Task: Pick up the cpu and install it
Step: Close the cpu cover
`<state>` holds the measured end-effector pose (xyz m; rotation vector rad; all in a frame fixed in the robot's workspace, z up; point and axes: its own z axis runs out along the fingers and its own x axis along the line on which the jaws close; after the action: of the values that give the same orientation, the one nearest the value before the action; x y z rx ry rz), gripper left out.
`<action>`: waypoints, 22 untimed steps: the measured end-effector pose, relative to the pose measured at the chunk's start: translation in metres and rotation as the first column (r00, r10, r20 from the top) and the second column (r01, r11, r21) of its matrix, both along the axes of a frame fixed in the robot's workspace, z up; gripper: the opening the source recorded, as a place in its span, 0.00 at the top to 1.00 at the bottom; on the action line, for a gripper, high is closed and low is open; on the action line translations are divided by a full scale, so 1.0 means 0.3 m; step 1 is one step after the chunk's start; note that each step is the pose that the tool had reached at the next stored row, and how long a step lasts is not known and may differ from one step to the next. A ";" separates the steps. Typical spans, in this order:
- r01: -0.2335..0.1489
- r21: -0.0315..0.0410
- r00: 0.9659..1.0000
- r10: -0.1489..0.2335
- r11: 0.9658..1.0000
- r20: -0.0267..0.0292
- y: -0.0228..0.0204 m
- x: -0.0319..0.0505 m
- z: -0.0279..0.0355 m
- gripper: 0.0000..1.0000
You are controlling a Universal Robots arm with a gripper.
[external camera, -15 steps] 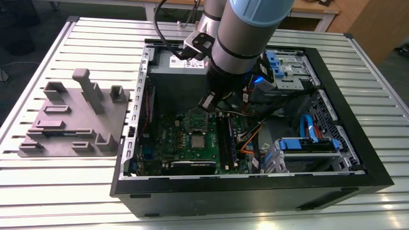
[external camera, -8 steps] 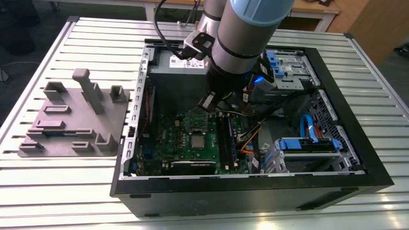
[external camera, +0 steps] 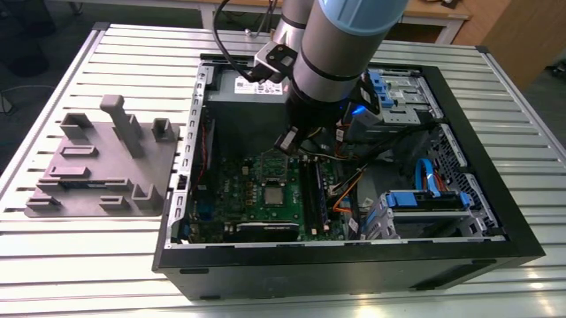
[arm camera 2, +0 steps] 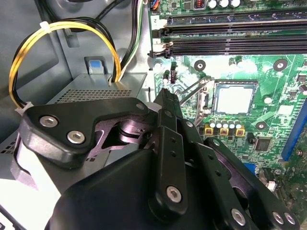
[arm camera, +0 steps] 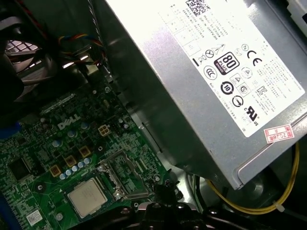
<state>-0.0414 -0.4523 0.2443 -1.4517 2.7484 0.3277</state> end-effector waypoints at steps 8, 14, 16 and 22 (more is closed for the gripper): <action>-0.001 0.000 1.000 0.001 1.000 0.000 -0.007 0.000 0.005 0.90; -0.001 -0.001 1.000 0.001 1.000 0.000 -0.009 0.000 0.011 0.90; -0.002 -0.002 1.000 0.002 1.000 0.000 -0.011 0.000 0.011 0.90; -0.004 -0.008 1.000 0.004 1.000 0.000 -0.018 0.000 0.011 0.90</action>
<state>-0.0415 -0.4577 0.2477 -1.4593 2.7503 0.3172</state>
